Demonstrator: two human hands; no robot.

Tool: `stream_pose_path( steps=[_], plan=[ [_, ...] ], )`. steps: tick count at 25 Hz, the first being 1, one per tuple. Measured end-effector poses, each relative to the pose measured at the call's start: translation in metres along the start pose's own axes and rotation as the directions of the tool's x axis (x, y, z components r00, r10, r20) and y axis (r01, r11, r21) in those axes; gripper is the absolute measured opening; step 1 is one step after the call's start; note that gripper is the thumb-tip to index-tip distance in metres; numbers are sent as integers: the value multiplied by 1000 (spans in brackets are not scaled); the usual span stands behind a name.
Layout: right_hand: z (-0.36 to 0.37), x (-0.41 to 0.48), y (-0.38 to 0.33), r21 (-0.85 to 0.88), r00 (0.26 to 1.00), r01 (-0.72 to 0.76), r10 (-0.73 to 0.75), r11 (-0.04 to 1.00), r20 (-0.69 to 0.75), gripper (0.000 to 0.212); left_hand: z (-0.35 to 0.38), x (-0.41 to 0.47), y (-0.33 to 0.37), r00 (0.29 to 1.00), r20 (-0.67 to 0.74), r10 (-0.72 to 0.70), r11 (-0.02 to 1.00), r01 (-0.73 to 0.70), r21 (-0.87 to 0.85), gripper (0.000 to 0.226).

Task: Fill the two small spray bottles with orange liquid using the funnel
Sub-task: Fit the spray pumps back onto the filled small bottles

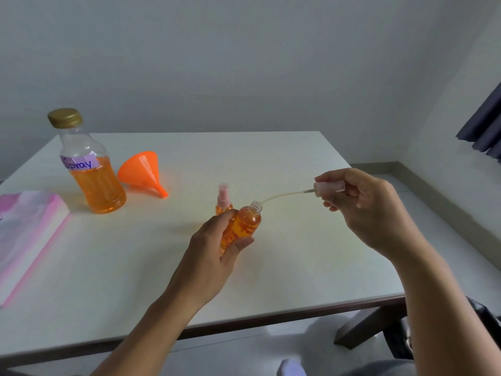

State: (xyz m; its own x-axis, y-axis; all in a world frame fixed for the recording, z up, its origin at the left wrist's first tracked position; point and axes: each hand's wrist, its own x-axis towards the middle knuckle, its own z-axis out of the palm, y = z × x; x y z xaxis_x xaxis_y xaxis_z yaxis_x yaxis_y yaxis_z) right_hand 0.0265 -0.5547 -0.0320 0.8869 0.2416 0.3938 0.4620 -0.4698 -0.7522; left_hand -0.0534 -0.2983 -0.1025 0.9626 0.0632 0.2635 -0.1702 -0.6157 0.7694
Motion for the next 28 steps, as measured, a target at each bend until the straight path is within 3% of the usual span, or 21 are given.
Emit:
stream_pose_path(
  steps=[5,9,13,16,18,21,24,25,27,28],
  plan=[
    [11,-3,-11,-109,980,156,-140,982,143,28,12,3,-3,999,11,41,990,-42,132,58],
    [32,-4,-17,-202,943,256,-198,945,267,26,24,2,6,995,41,88,986,-92,138,56],
    [33,-2,-20,-272,951,196,-114,942,288,10,30,3,9,993,52,102,981,-109,159,57],
    [35,-3,-20,-351,961,54,46,935,273,59,34,-1,10,990,62,124,976,-133,171,56],
    [29,-1,-19,-378,964,17,85,926,252,73,37,-1,11,990,70,120,978,-130,161,56],
    [14,0,-17,-270,954,60,24,961,297,59,37,1,11,991,49,123,979,-130,160,56],
    [20,-5,-15,-218,953,95,-25,971,302,24,36,3,9,989,32,141,975,-144,166,52],
    [27,-5,-14,-265,963,76,-1,961,270,27,36,3,8,988,30,153,972,-156,174,49],
    [35,-2,-12,-367,985,3,60,930,160,68,37,3,7,987,27,161,968,-164,191,48],
    [32,0,-11,-381,987,-17,76,924,140,73,37,3,7,986,25,163,966,-165,199,49]
  ],
)
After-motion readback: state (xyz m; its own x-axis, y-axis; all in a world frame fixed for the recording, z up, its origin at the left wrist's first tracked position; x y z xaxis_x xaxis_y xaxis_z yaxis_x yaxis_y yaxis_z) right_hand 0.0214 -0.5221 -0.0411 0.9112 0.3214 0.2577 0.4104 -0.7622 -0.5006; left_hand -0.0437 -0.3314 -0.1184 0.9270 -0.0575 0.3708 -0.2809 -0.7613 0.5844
